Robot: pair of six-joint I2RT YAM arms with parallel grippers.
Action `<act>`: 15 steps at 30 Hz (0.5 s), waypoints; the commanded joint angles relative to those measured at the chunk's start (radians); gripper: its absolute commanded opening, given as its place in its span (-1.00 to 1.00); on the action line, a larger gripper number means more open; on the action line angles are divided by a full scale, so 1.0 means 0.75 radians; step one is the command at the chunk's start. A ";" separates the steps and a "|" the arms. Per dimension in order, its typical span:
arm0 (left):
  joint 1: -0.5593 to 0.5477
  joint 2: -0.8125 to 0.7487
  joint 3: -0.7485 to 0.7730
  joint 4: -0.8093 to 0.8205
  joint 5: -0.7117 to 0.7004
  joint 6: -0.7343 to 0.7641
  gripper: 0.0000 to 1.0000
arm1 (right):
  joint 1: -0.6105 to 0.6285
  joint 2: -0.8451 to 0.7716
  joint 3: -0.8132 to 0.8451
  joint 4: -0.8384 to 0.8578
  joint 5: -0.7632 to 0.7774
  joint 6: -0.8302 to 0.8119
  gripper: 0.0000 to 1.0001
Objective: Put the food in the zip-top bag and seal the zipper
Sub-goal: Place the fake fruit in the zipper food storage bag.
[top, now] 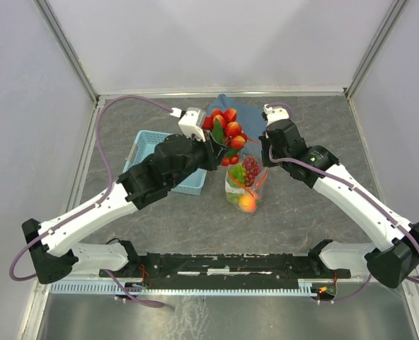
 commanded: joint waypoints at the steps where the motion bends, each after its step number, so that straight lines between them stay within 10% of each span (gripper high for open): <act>1: -0.093 0.057 0.070 0.222 -0.150 -0.036 -0.95 | -0.003 -0.045 0.004 0.071 -0.015 0.041 -0.97; 15: -0.225 0.136 -0.045 0.157 -0.387 -0.035 -0.95 | -0.002 -0.066 0.003 0.095 -0.026 0.064 -0.97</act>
